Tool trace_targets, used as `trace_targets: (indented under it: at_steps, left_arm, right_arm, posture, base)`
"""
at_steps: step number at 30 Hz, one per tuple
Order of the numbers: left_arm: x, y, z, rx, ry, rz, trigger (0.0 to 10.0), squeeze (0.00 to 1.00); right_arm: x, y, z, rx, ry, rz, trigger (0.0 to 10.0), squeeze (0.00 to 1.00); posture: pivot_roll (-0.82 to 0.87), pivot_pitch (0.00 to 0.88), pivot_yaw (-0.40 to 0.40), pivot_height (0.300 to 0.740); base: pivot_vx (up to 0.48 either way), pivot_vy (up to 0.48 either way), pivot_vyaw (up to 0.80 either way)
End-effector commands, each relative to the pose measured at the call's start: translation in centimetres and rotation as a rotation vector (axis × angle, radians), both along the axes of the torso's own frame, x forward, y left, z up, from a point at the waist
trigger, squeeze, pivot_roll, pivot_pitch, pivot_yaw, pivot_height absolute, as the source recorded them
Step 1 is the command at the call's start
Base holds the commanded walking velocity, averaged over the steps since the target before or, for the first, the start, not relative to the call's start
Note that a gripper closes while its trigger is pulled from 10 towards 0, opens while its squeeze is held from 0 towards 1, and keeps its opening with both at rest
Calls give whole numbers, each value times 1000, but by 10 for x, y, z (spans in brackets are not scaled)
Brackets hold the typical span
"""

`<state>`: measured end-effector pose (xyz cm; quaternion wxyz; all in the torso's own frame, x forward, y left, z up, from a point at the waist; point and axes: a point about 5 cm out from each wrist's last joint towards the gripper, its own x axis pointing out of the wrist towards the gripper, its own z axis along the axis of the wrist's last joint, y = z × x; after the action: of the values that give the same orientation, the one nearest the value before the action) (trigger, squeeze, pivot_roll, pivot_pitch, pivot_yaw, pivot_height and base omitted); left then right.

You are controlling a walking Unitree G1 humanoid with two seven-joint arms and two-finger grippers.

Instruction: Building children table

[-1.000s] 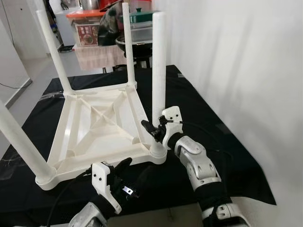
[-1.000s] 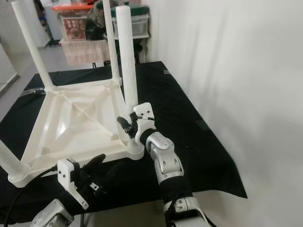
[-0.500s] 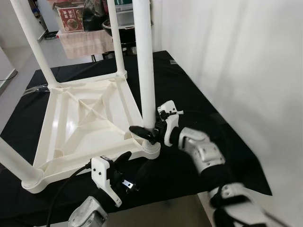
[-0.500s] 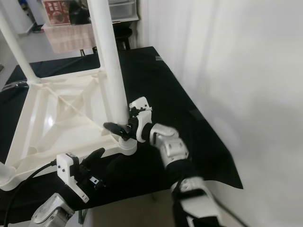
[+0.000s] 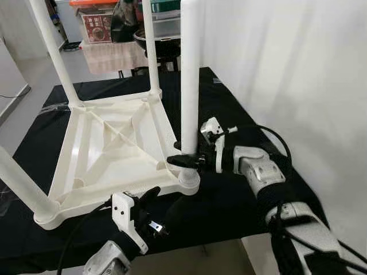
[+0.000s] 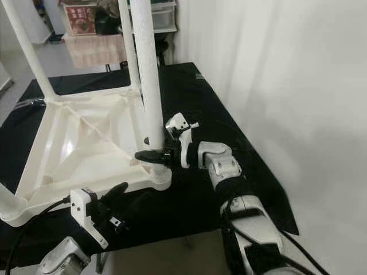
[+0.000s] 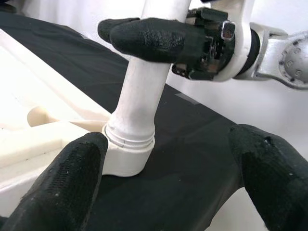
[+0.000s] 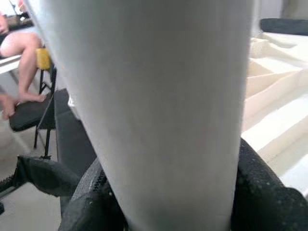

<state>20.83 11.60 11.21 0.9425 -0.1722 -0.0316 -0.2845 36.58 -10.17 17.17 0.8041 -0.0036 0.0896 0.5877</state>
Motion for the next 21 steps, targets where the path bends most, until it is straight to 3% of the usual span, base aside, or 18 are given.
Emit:
trace_targets:
  at_steps: [1, 7, 8, 9, 10, 11, 12, 14, 17, 21]
  left_arm:
    - [-1, 1, -2, 12, 6, 11, 10000, 0]
    - [-4, 2, -2, 20, 4, 23, 10000, 0]
    - [-9, 2, -1, 33, 0, 31, 10000, 0]
    - [-15, 2, -1, 44, -2, 32, 10000, 0]
    - [-15, 2, -1, 44, -2, 32, 10000, 0]
    - [-20, 2, 0, 51, -2, 32, 10000, 0]
    - [-20, 2, 0, 51, -2, 32, 10000, 0]
    - [-26, 3, 0, 47, 3, 31, 10000, 0]
    - [-24, 2, 0, 49, 4, 20, 10000, 0]
    - [-21, 1, -2, 60, 2, 5, 10000, 0]
  right_arm:
    - [0, 2, 0, 31, 26, 25, 0, 0]
    - [2, -13, -6, -9, 6, -68, 0, 0]
    - [3, -20, -15, -56, 16, -172, 0, 0]
    - [7, -29, -32, -113, 40, -471, 0, 0]
    - [7, -29, -32, -113, 40, -471, 0, 0]
    - [7, -36, -45, -164, 57, -689, 0, 0]
    - [7, -36, -45, -164, 57, -689, 0, 0]
    - [-32, -24, -76, -165, 137, -831, 0, 0]
    - [-46, -15, -76, -143, 127, -780, 0, 0]
    - [-35, -8, -67, -150, 89, -701, 0, 0]
  posture:
    - [20, 0, -4, 740]
    - [17, 0, -11, 740]
    - [7, 0, -15, 740]
    - [4, 0, -19, 740]
    - [4, 0, -19, 740]
    - [4, 0, -19, 740]
    - [4, 0, -19, 740]
    - [-15, 0, 8, 740]
    - [-23, 0, 13, 740]
    - [-16, 0, 5, 740]
  base:
    - [0, 0, 0]
    - [0, 0, 0]
    - [0, 0, 0]
    - [0, 0, 0]
    - [0, 0, 0]
    - [0, 0, 0]
    - [0, 0, 0]
    - [0, 0, 0]
    - [0, 0, 0]
    - [0, 0, 0]
